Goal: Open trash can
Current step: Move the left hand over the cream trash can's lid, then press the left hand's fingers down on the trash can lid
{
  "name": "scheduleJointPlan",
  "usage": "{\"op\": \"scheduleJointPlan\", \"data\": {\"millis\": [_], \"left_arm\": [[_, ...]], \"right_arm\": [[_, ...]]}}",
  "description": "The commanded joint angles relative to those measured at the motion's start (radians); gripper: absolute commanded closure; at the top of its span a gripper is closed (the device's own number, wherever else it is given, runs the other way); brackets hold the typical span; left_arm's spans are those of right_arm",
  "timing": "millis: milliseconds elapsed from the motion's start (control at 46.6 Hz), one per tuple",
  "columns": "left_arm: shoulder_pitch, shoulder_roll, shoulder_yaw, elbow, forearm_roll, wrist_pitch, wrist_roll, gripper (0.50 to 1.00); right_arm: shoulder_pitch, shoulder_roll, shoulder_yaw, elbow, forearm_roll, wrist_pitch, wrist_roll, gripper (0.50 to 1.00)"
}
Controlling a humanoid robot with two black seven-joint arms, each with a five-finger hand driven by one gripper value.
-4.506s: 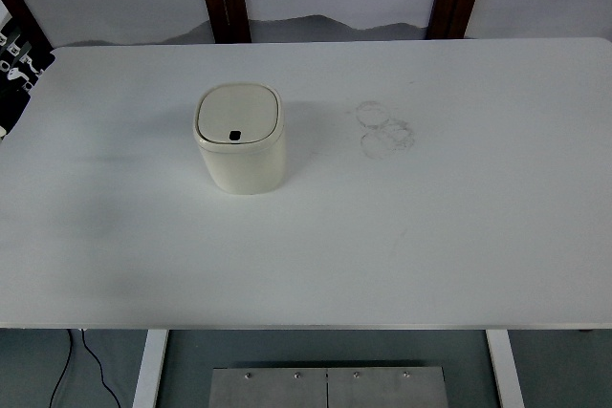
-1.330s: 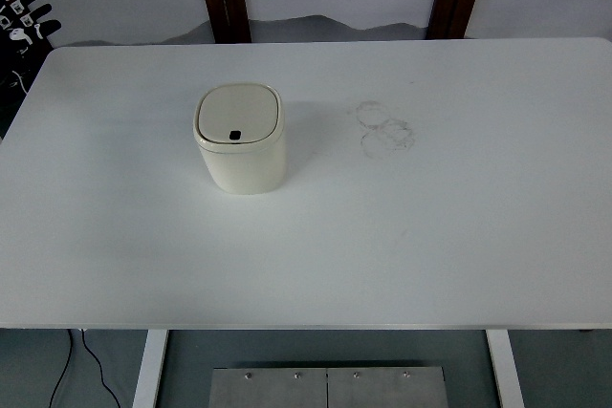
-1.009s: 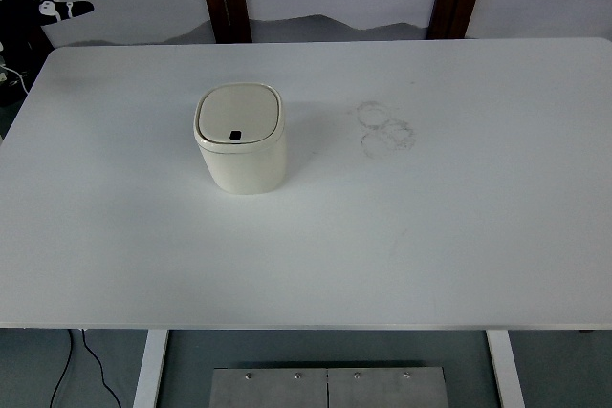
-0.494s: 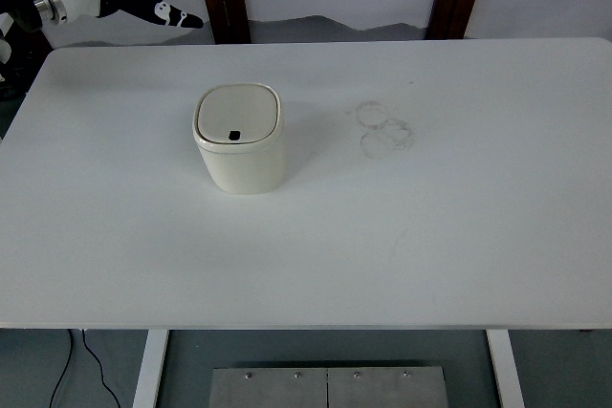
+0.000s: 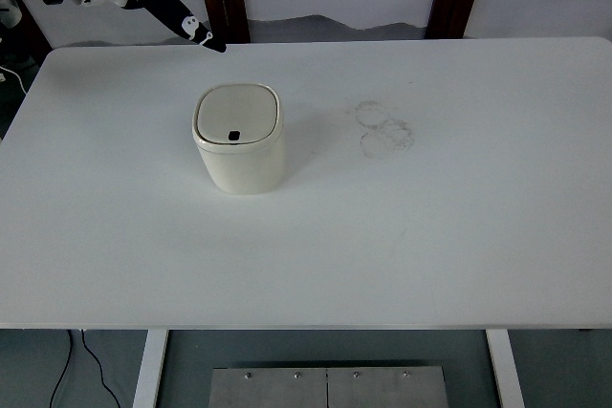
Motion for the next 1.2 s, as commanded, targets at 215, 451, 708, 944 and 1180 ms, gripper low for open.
{"op": "scheduleJointPlan", "data": {"millis": [215,451,708,944,1180], "left_arm": [[0.012,-0.068,0.005,-0.082,-0.016,0.000,0.017,0.500],[0.021,-0.073,0.005,-0.174,-0.019,0.000,0.037,0.500],[0.056,0.050,0.007,-0.284,-0.026,0.000,0.066,0.500],[0.122,0.176,0.007,-0.390,-0.063,0.026,0.063,0.500],[0.168,0.193,0.007,-0.399,-0.077,0.069,0.055,0.500]], "right_arm": [[0.000,0.000,0.000,0.000,-0.001,0.000,0.000,0.505],[0.000,0.000,0.000,0.000,-0.001,-0.001,0.000,0.507],[0.000,0.000,0.000,0.000,0.001,0.000,0.000,0.505],[0.000,0.000,0.000,0.000,-0.001,0.000,0.000,0.505],[0.000,0.000,0.000,0.000,0.001,0.000,0.000,0.505]]}}
